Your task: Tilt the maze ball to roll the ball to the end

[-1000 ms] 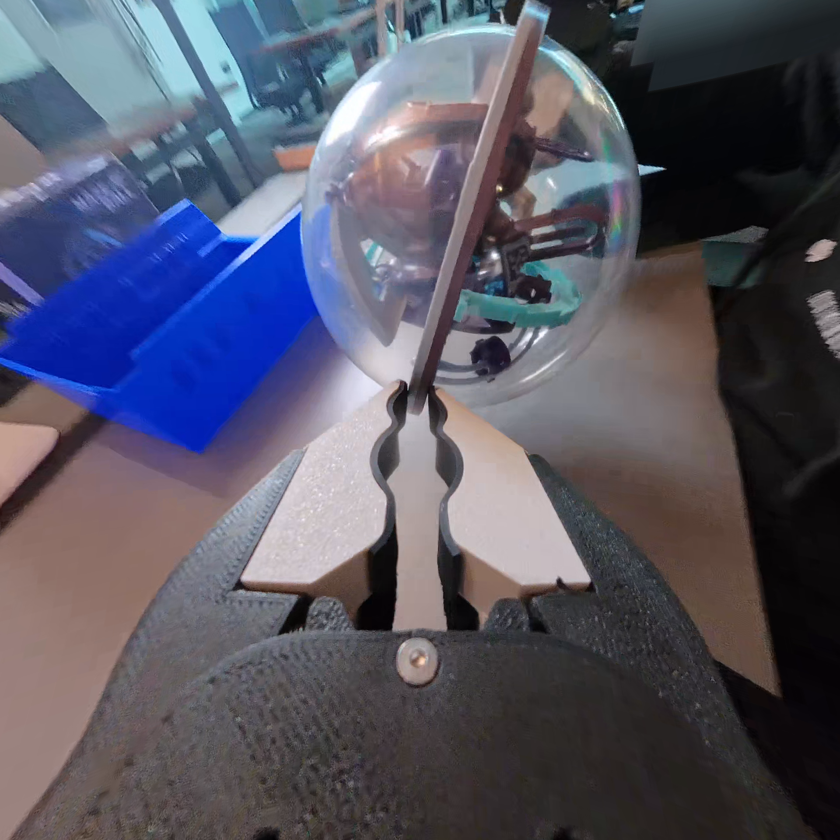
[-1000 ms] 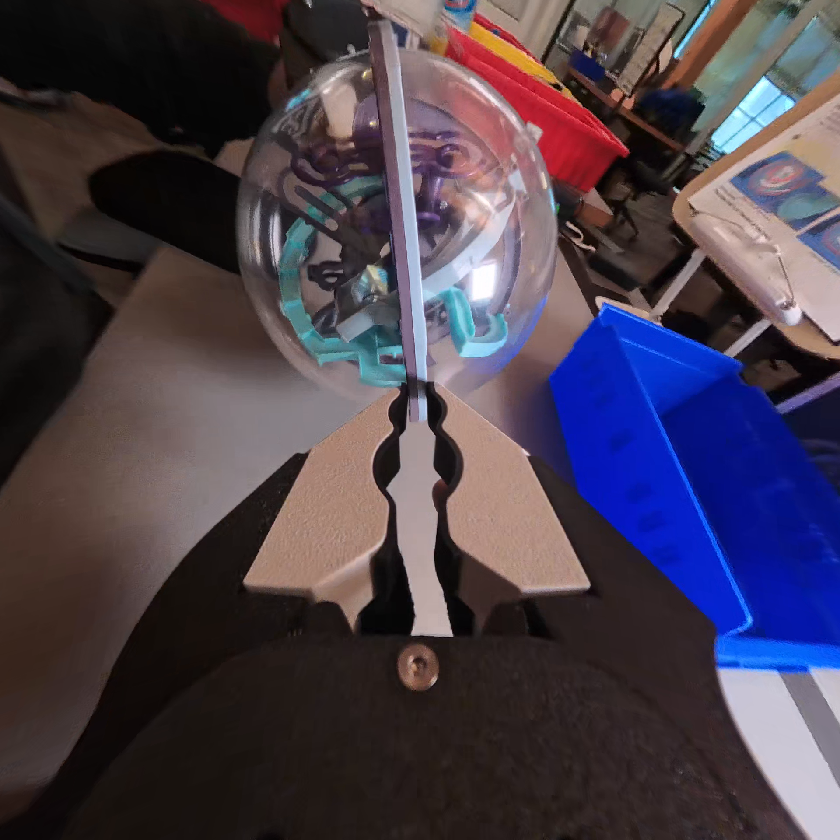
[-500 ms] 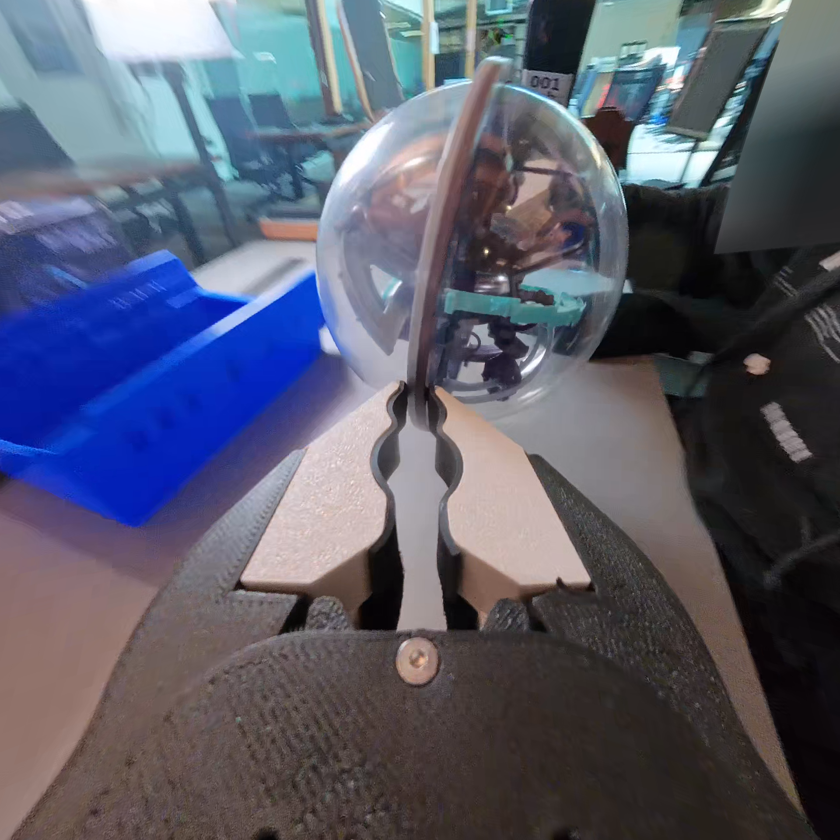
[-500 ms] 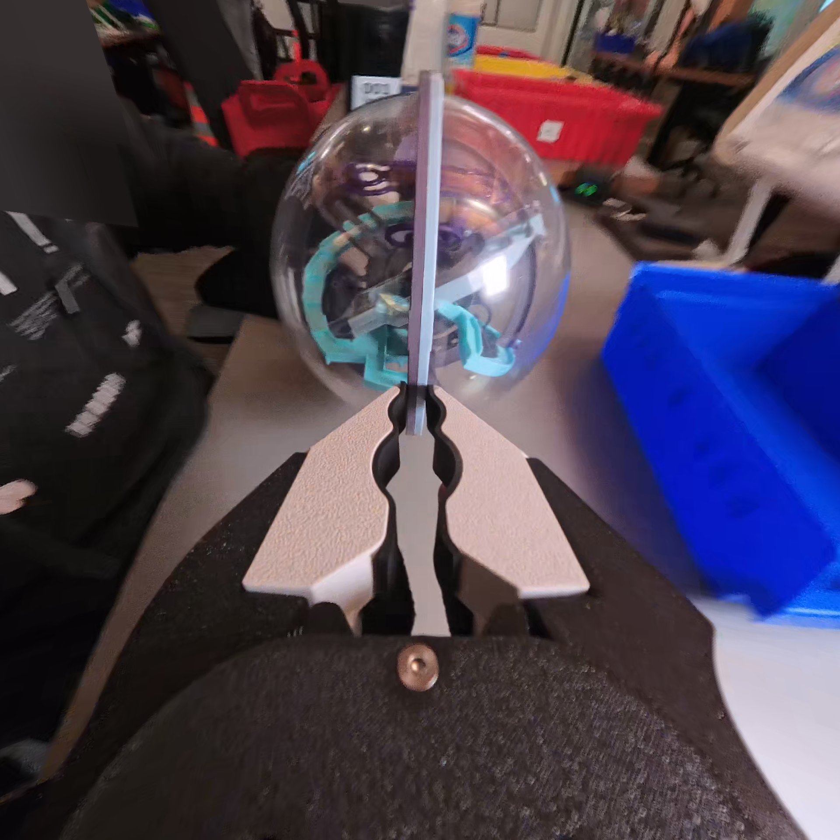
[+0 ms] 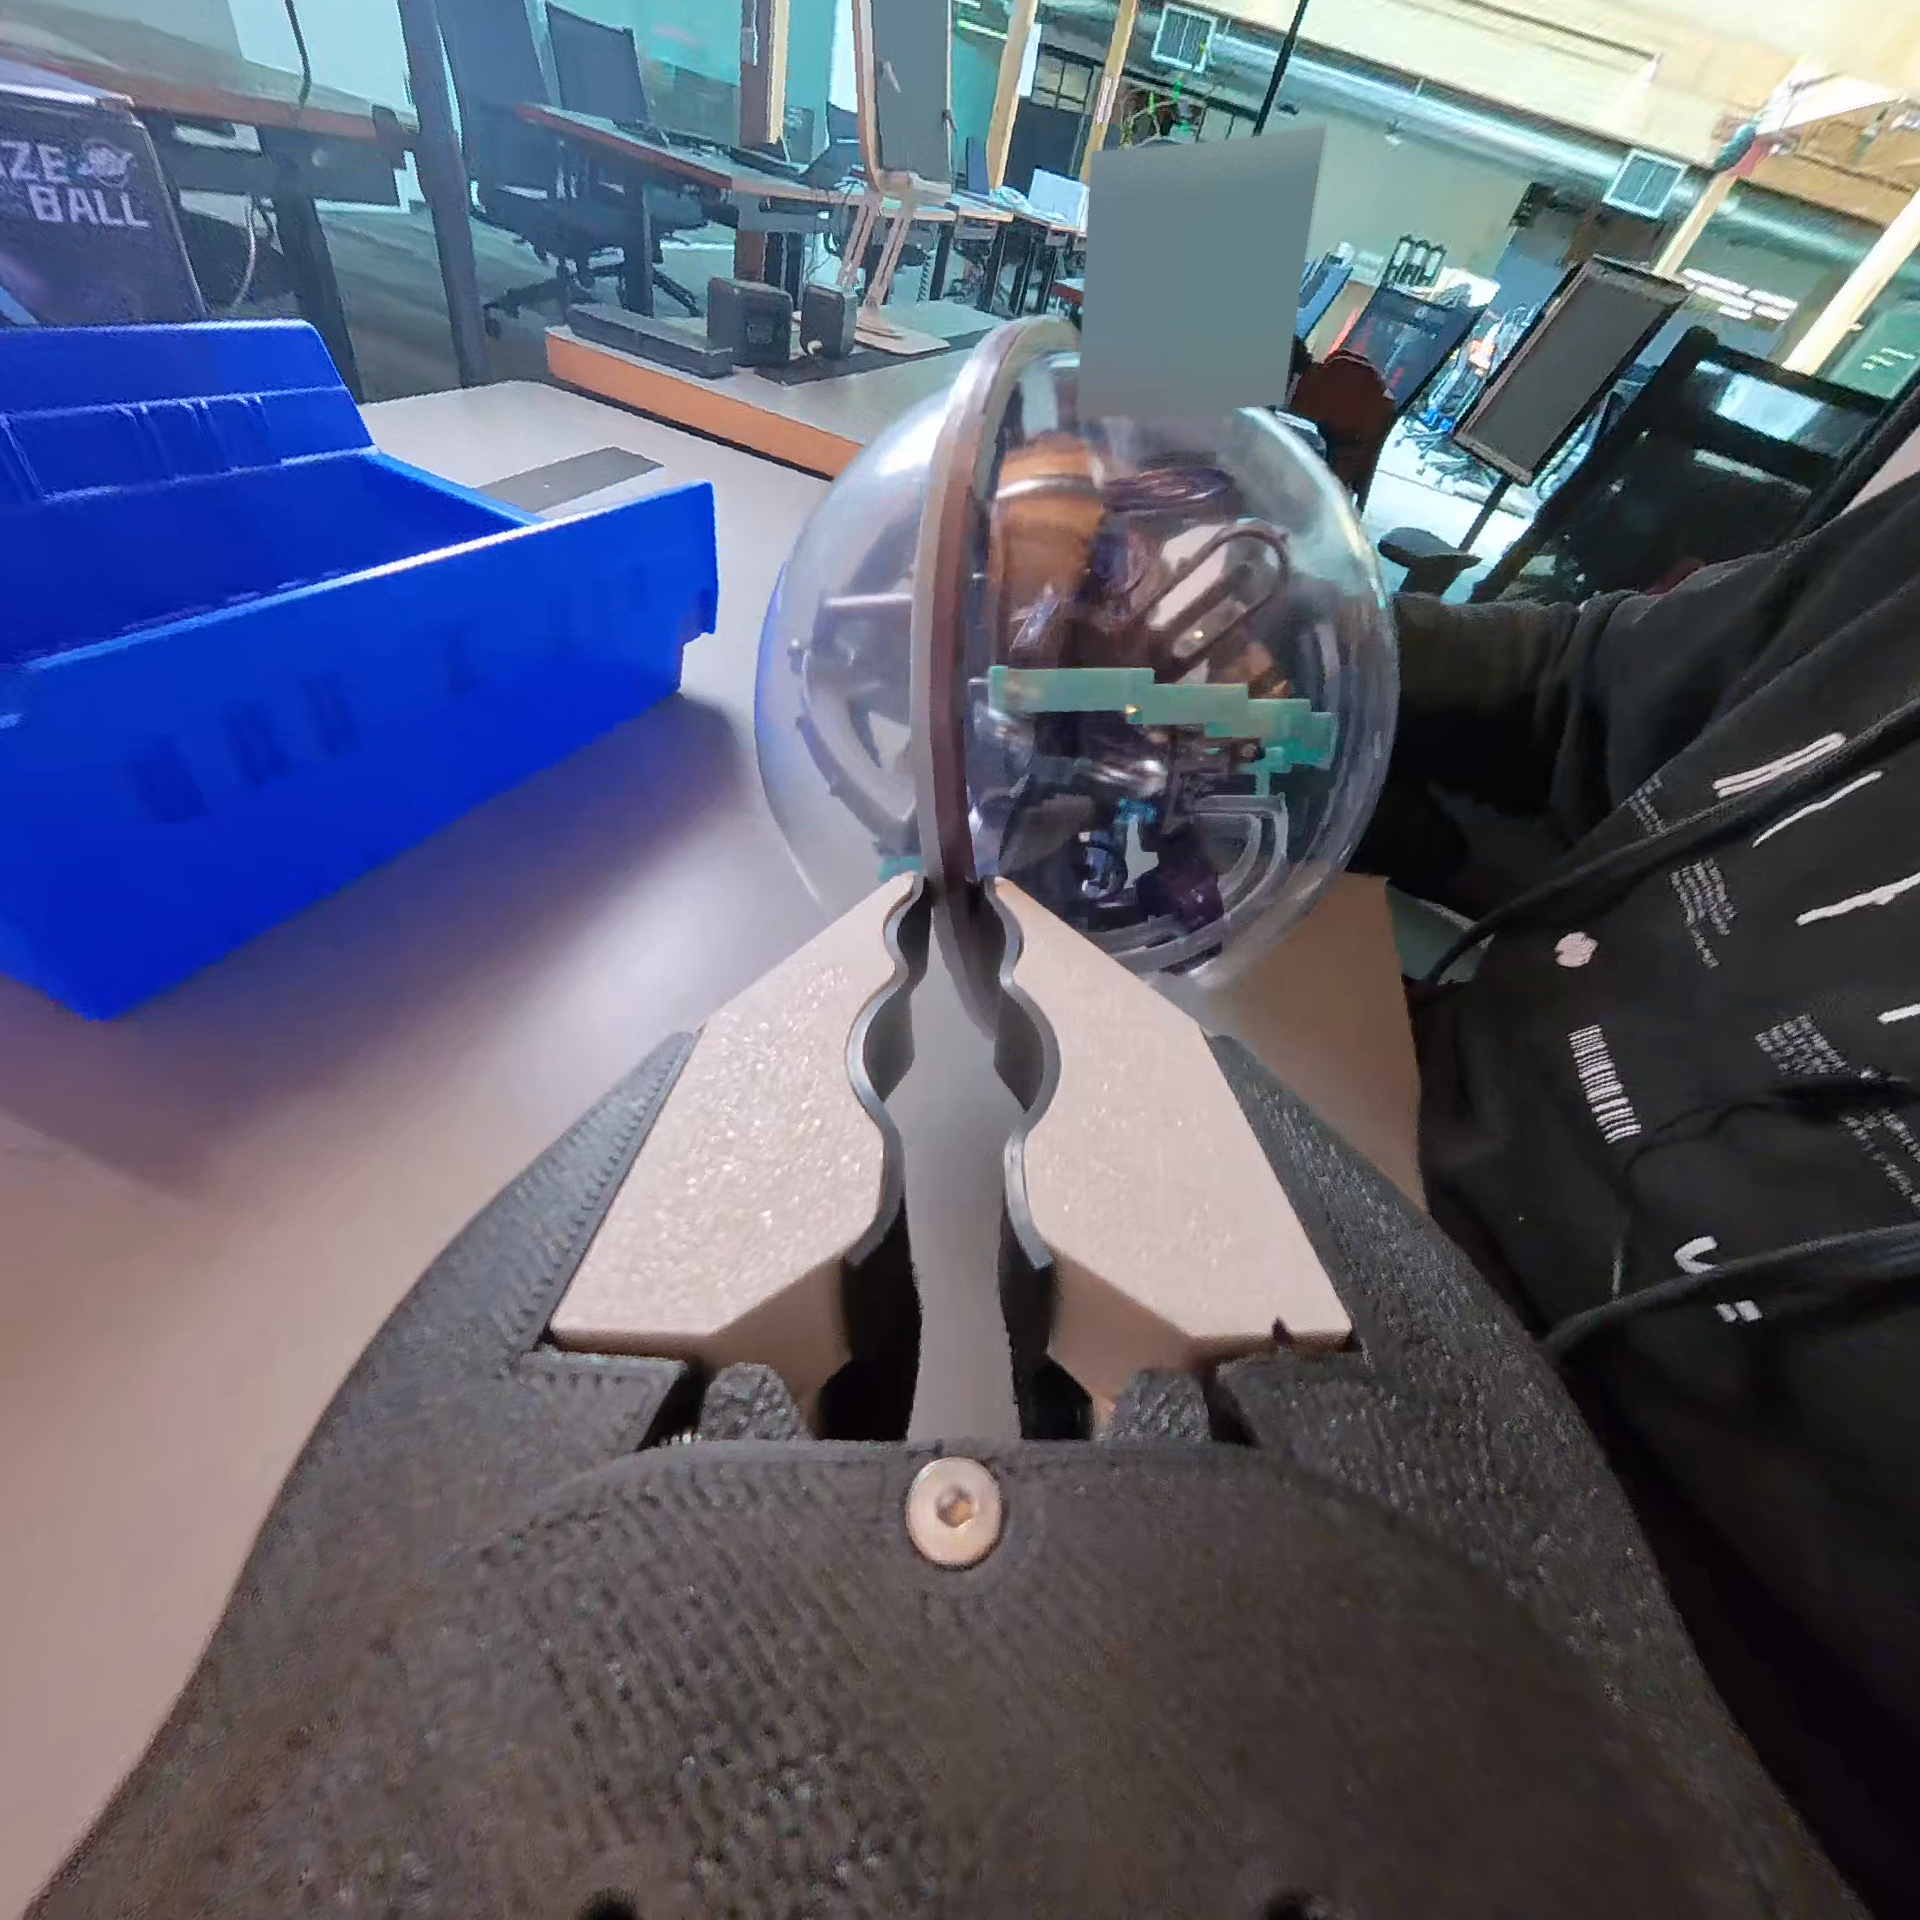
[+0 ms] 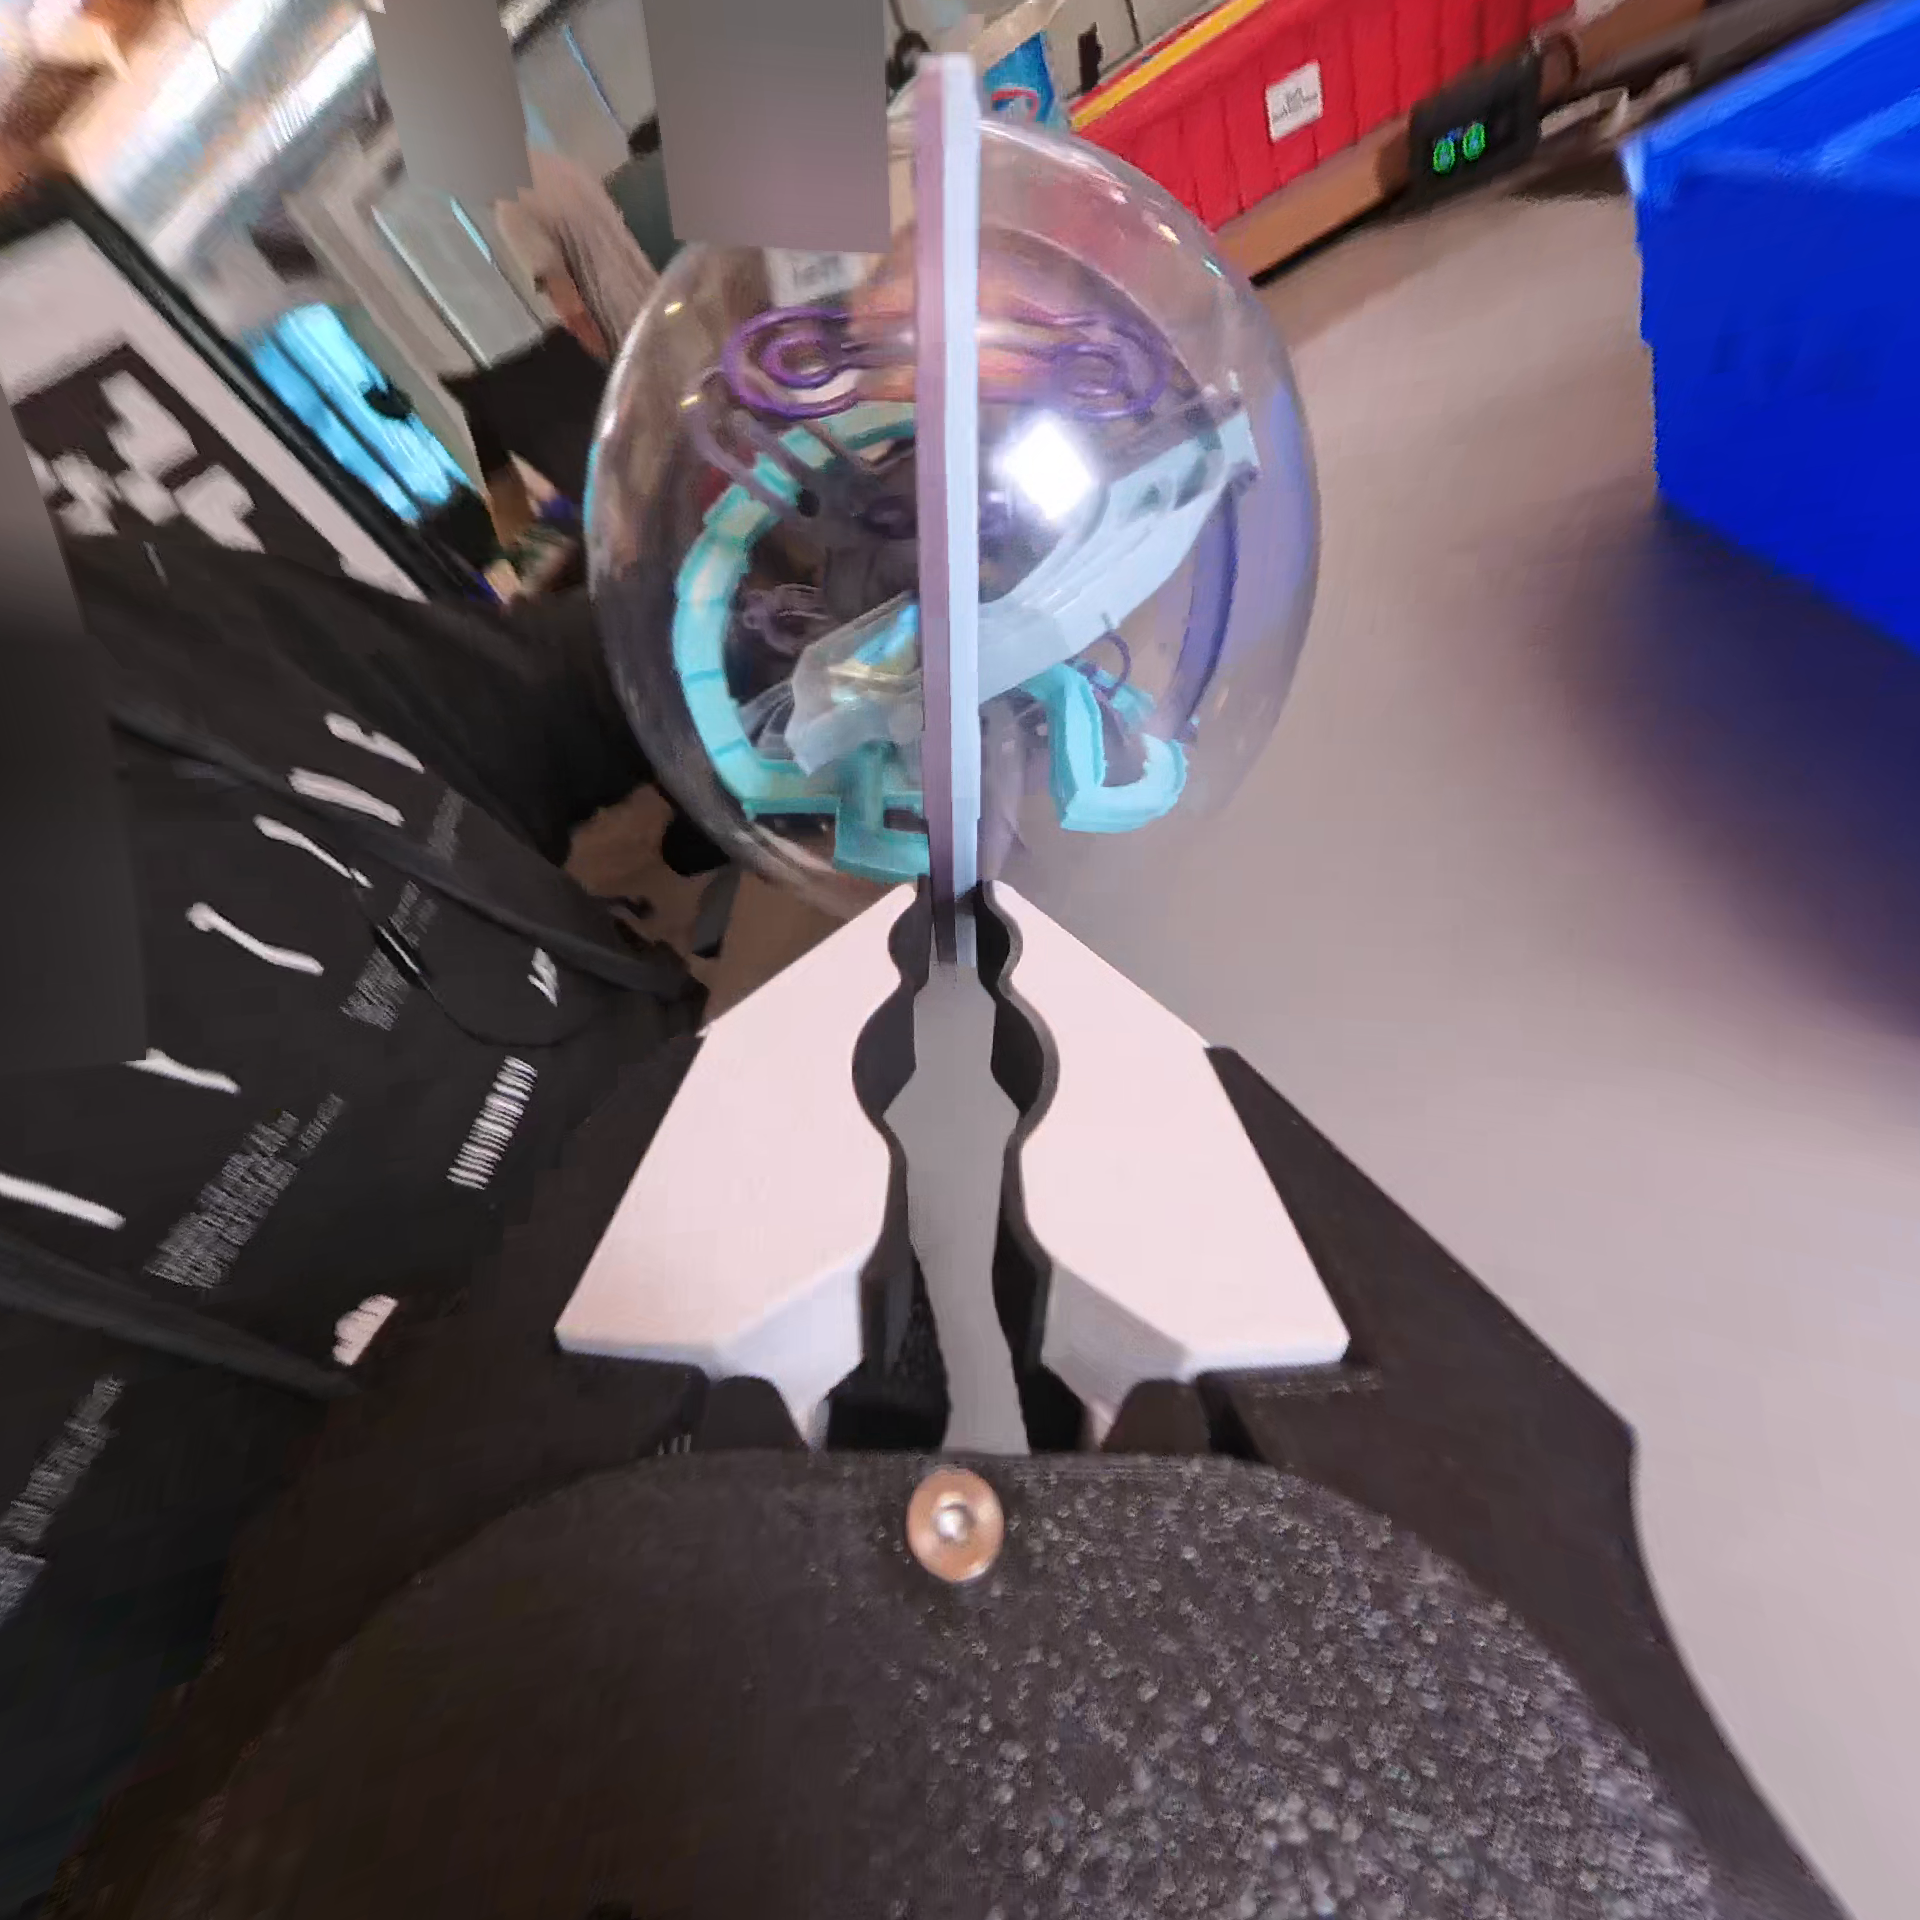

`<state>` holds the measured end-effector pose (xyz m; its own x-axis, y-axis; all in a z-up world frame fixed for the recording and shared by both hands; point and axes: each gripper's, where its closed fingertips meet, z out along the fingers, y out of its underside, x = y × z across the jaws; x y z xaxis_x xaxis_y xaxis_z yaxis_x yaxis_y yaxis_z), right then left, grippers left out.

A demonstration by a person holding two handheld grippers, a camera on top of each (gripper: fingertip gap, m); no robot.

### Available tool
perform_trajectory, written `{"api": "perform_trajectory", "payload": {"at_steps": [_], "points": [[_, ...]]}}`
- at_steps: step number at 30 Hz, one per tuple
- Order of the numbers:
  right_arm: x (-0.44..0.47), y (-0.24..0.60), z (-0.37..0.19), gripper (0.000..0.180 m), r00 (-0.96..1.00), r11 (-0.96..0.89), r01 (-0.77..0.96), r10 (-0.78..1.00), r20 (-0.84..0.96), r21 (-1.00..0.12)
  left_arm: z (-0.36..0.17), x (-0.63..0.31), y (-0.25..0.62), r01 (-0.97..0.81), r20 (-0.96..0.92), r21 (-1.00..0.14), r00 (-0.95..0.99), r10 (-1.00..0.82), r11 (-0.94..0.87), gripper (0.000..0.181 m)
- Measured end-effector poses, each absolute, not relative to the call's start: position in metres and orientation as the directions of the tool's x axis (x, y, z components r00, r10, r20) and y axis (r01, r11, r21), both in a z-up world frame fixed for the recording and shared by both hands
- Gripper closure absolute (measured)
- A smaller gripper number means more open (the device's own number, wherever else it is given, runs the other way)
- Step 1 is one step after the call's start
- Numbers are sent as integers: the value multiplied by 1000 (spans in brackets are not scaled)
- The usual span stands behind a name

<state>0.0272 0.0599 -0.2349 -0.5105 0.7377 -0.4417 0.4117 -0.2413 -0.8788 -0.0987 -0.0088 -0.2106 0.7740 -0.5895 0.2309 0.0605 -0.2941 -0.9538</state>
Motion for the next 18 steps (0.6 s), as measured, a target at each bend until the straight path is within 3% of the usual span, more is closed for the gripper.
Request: {"api": "perform_trajectory", "payload": {"at_steps": [3,6,13,18], "points": [[24,62,-245,174,-444,-425,511,614,-653,-747,-208,-97,-11,99,308,-925,759,-574,-366,173],[22,64,-251,174,-391,-515,549,539,-746,-659,-217,-100,-8,186,433,-866,741,-513,-463,173],[21,71,-263,175,-273,-624,588,446,-852,-515,-254,-106,0,395,693,-681,620,-368,-617,173],[15,89,-256,174,-250,-694,528,423,-871,-489,-263,-106,6,429,735,-641,582,-349,-636,172]]}}
